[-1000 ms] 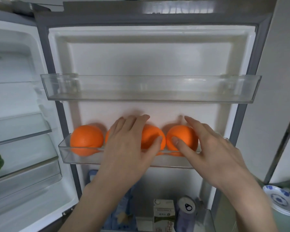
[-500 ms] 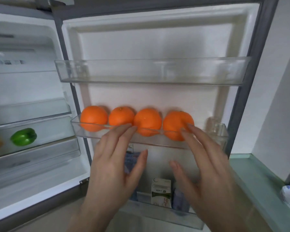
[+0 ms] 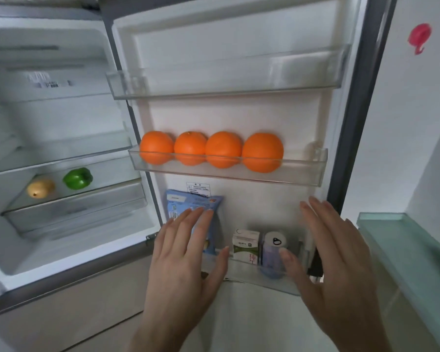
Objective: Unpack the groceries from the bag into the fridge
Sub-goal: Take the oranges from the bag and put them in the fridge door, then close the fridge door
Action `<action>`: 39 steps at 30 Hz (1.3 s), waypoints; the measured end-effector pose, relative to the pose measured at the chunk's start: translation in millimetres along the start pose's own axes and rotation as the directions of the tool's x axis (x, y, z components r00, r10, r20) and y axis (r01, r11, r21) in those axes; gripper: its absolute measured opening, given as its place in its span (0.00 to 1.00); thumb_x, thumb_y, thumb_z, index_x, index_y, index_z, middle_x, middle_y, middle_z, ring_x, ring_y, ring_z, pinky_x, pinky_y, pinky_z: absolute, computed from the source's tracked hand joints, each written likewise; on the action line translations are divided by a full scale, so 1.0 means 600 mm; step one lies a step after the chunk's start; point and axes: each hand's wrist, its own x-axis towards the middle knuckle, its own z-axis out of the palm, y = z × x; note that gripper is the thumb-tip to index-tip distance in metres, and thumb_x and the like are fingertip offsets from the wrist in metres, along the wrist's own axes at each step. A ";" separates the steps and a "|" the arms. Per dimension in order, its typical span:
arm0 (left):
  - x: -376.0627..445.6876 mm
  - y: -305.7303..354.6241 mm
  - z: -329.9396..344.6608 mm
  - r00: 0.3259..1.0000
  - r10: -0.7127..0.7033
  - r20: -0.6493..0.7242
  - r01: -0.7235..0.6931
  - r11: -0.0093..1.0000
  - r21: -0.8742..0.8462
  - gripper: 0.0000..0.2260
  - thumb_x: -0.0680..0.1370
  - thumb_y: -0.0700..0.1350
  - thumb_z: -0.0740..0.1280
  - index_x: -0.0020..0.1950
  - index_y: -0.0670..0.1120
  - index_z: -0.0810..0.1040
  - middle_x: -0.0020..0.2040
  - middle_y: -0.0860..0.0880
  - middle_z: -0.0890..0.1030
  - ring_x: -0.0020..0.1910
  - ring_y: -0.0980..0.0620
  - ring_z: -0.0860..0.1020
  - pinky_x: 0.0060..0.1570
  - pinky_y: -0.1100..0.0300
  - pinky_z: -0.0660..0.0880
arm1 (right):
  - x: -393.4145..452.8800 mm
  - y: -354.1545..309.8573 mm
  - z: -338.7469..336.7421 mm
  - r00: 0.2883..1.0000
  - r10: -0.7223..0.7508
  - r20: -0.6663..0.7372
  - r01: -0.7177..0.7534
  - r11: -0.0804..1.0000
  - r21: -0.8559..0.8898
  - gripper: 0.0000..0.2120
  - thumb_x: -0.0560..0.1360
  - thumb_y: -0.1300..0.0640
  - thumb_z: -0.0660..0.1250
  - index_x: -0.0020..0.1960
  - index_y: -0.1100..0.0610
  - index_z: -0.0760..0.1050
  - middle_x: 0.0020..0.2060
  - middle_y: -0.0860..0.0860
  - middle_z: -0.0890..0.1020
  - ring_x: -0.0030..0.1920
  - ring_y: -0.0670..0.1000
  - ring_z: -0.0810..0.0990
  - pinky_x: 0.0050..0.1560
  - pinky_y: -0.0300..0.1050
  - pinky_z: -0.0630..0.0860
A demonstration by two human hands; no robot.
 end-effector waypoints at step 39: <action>0.032 0.284 0.096 0.982 -0.164 -0.088 0.173 0.980 0.101 0.23 0.80 0.53 0.68 0.73 0.43 0.75 0.69 0.45 0.77 0.72 0.41 0.74 0.69 0.42 0.72 | 0.032 0.302 -0.072 0.916 0.161 0.368 -0.255 0.940 0.226 0.41 0.76 0.25 0.53 0.83 0.42 0.49 0.81 0.44 0.60 0.79 0.47 0.62 0.78 0.54 0.64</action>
